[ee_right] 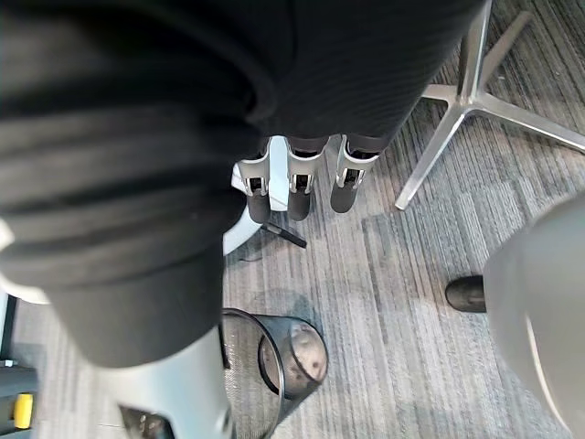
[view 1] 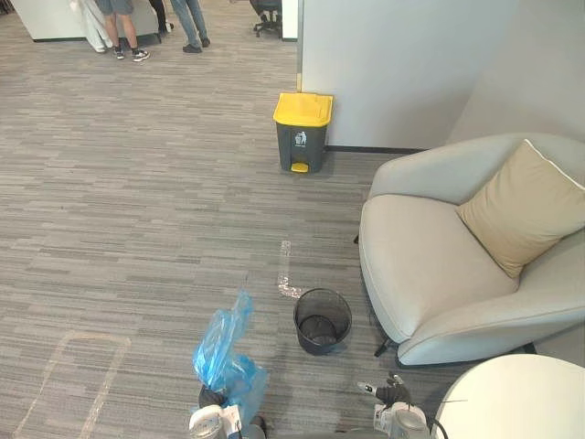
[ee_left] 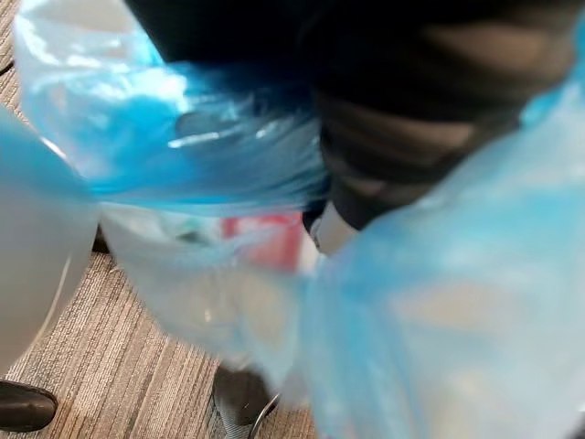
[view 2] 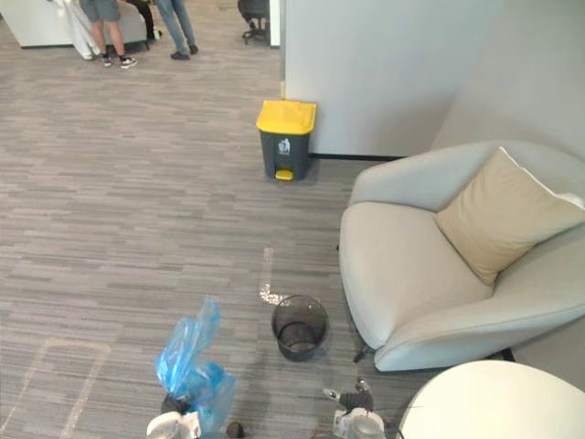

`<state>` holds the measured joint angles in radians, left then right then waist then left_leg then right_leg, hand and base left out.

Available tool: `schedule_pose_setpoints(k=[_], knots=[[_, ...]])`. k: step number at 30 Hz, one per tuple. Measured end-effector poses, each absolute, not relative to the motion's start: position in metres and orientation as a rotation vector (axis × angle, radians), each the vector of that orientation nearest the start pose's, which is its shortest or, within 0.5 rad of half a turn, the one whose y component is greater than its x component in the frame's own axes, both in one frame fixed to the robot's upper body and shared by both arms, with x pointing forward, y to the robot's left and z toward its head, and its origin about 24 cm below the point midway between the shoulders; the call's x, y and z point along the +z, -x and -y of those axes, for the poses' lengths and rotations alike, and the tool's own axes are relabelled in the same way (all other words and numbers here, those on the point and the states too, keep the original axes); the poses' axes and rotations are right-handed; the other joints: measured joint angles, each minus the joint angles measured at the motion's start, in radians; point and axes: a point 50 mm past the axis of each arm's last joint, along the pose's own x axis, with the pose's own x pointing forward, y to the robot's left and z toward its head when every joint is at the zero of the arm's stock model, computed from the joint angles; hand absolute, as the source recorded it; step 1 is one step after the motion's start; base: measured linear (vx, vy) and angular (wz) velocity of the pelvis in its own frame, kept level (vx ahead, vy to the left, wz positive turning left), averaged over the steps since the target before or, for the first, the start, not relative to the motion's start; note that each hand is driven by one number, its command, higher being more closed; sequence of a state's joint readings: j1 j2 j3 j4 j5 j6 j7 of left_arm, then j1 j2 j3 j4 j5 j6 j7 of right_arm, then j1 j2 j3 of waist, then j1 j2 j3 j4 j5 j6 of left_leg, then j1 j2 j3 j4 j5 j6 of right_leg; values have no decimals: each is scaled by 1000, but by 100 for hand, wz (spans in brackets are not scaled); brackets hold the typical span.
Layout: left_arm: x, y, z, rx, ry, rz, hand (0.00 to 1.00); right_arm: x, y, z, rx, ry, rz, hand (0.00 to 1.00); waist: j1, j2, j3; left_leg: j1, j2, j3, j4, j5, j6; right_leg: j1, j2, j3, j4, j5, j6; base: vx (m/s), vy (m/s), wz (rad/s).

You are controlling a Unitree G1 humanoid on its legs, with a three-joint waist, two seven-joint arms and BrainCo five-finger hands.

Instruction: Gather rubbish on tea table into small bin, then transfer packed bag to large trash can.

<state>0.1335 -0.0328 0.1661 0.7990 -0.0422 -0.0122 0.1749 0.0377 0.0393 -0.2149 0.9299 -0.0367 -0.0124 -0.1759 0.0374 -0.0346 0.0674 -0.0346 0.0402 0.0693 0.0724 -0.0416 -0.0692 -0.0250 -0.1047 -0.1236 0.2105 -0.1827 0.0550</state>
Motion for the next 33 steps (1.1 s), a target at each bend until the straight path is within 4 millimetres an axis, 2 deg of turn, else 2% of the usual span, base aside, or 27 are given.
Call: schedule_pose_setpoints(k=[3,4,5,6,7,8,10,12,13,14,15,16,17,18,20,22,24,26,27,28,29,30,31,32,33], knots=[[-140,-127,-178,339,42,-909,100,-148,-131,176,-347,-26,-969,0,-2,-15,13,-24,-15,-29,9,4,2,28,-17,-61,-8,1,2,110,15,62],[-139,-131,-175,314,30,-899,100,-148,-131,178,-365,-35,-970,0,-6,-23,12,-52,-22,-16,15,27,14,28,-34,-98,-6,1,2,55,86,122],[-135,-138,-171,283,19,-874,100,-148,-132,180,-394,-58,-969,0,-13,-23,14,-76,-23,58,7,39,40,30,-56,-149,-6,8,12,32,103,129],[-133,-144,-169,269,15,-854,100,-148,-132,184,-412,-62,-968,0,-24,-16,13,-89,-4,175,20,8,84,32,-54,-179,-4,9,12,33,116,125],[-132,-146,-171,267,7,-849,100,-148,-131,184,-423,-63,-978,0,-24,-20,17,-105,20,296,62,-8,95,40,-60,-207,-3,9,12,56,118,120],[-131,-148,-171,257,-3,-845,100,-147,-134,186,-434,-64,-970,0,-30,-18,26,-108,21,371,100,-11,102,66,-68,-236,8,8,12,60,126,107],[-131,-147,-173,246,-21,-846,100,-147,-133,186,-444,-73,-971,0,-29,-21,25,-94,4,337,83,-17,111,80,-73,-239,32,8,13,58,163,81],[-131,-147,-175,238,-37,-847,100,-146,-140,182,-434,-81,-958,0,-28,-22,35,-84,-18,304,67,-26,124,63,-98,-237,112,8,14,40,145,54],[-131,-147,-173,232,-37,-850,100,-145,-142,183,-434,-79,-952,0,-26,-14,43,-79,-24,299,73,-46,131,24,-123,-226,218,10,18,35,170,23],[-134,-140,-173,233,-39,-867,100,-146,-140,182,-432,-80,-958,0,-23,-12,51,-53,-43,294,73,-75,138,-37,-161,-189,390,31,38,35,170,16],[-135,-138,-174,235,-40,-873,100,-146,-140,182,-429,-79,-959,0,-22,-12,54,-41,-50,290,74,-83,140,-68,-177,-167,460,54,29,69,174,17],[-135,-137,-174,237,-39,-875,100,-146,-137,181,-423,-73,-964,0,-22,-3,66,-23,-58,278,76,-95,142,-125,-187,-121,577,103,-11,99,115,20],[-133,-139,-176,242,-41,-866,100,-144,-139,182,-423,-71,-946,0,-22,-7,72,-3,-63,271,76,-108,143,-177,-177,-66,678,94,-43,153,144,25],[-132,-140,-180,247,-53,-861,100,-143,-139,183,-426,-69,-932,0,-25,-2,81,13,-64,254,76,-119,141,-234,-133,-10,750,46,-27,135,85,28],[-130,-144,-181,244,-57,-849,100,-141,-140,183,-432,-73,-921,0,-37,-3,82,22,-63,222,75,-129,144,-287,-84,-7,756,-12,-3,182,17,48],[-129,-149,-179,240,-51,-838,100,-142,-137,184,-446,-83,-920,0,-37,-12,87,40,-66,210,70,-148,139,-328,-53,-56,669,-48,7,207,-22,37],[-128,-153,-174,234,-37,-828,100,-142,-136,185,-460,-92,-924,0,-38,-13,89,65,-69,184,68,-175,132,-323,-31,-141,466,-49,-2,293,-47,31],[-126,-158,-171,227,-31,-818,100,-144,-132,187,-479,-103,-937,0,-41,-16,83,86,-78,150,49,-201,118,-319,-10,-162,292,-10,-47,383,-81,49],[-126,-160,-170,223,-31,-815,100,-144,-131,188,-487,-106,-938,0,-45,-17,82,98,-81,128,50,-217,112,-312,-9,-162,255,2,-63,463,-140,79],[-126,-159,-170,222,-31,-818,100,-146,-125,189,-502,-111,-953,0,-55,-28,73,125,-81,99,67,-243,92,-269,-11,-171,201,21,-72,600,-183,83],[-129,-156,-165,218,-21,-836,100,-147,-117,195,-514,-99,-968,0,-62,5,68,129,-43,82,161,-292,60,-226,9,-202,196,15,-89,630,-165,74],[-129,-155,-165,217,-17,-837,100,-147,-117,196,-514,-95,-968,0,-62,15,60,69,-15,88,305,-310,32,-204,21,-207,186,-9,-95,639,-171,45],[-127,-157,-164,220,-6,-828,100,-147,-118,197,-508,-93,-964,0,-58,26,66,-25,28,105,545,-291,1,-160,44,-210,152,-25,-103,609,-134,-5],[-128,-156,-164,239,18,-832,100,-146,-123,196,-497,-88,-958,0,-38,41,73,-107,95,138,756,-275,-20,-97,78,-194,113,-33,-116,617,-127,-41],[-129,-154,-164,249,32,-839,100,-145,-127,194,-486,-89,-955,0,-31,43,76,-135,121,151,813,-283,-8,-56,95,-173,92,-37,-122,631,-59,-75]])
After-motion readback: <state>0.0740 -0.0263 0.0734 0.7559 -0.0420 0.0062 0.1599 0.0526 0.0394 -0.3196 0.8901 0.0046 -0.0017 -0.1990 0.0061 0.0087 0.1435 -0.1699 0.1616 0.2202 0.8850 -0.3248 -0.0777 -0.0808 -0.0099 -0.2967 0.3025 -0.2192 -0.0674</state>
